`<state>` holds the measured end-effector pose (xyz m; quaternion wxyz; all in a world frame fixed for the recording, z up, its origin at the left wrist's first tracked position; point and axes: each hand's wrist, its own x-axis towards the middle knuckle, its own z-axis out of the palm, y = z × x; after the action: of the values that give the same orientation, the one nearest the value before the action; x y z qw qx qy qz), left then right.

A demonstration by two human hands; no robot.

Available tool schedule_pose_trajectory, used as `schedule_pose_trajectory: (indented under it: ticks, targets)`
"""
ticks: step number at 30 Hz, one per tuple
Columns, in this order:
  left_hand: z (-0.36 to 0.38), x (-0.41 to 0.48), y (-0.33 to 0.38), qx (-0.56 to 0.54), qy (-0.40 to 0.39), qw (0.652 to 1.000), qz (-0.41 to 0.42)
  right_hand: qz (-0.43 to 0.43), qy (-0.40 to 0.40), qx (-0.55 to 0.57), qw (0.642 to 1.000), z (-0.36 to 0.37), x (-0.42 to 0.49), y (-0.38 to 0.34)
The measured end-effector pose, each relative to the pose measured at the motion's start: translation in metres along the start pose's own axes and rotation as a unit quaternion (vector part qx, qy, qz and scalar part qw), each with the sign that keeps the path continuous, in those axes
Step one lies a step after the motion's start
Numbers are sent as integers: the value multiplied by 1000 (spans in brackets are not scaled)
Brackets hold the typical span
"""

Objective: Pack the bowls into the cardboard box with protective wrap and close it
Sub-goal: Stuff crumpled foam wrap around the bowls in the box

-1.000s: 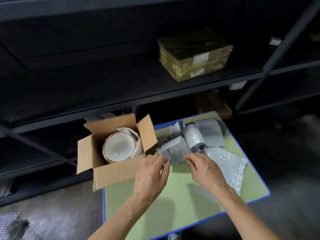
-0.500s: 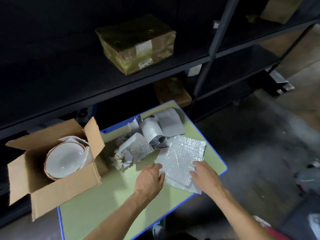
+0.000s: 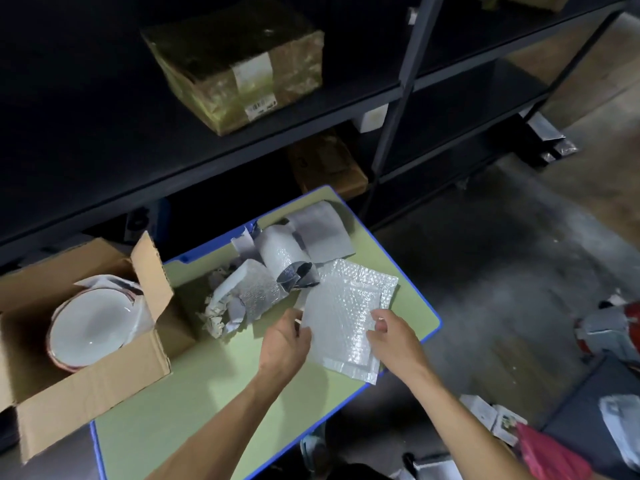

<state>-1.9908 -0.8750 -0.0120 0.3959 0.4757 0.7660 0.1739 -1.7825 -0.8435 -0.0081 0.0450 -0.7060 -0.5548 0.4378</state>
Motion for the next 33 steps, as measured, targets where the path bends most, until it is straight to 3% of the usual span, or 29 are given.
schedule_pose_trajectory:
  ticks: [9, 14, 19, 23, 26, 29, 33]
  targets:
    - [-29, -26, 13, -156, -86, 984, 1, 29, 28, 171, 985, -17, -4, -13]
    - [-61, -38, 15, -165, -85, 982, 27, -43, -7, 217, 975, -28, -14, -35]
    - [-95, -45, 8, -164, 42, 983, 64, -144, -78, 99, 981, -40, -27, -84]
    - [-133, -48, 7, -173, 104, 976, 85, -228, -199, 27, 953, -42, -44, -139]
    - [-155, -52, -2, -145, 147, 975, 80, -276, -215, 10, 937, -29, -48, -167]
    - [-170, -61, -15, -221, 192, 955, 58, -273, -212, 117, 931, -14, -53, -188]
    - [-185, -74, -31, -358, 235, 904, 16, -186, -223, 292, 911, 11, -69, -211]
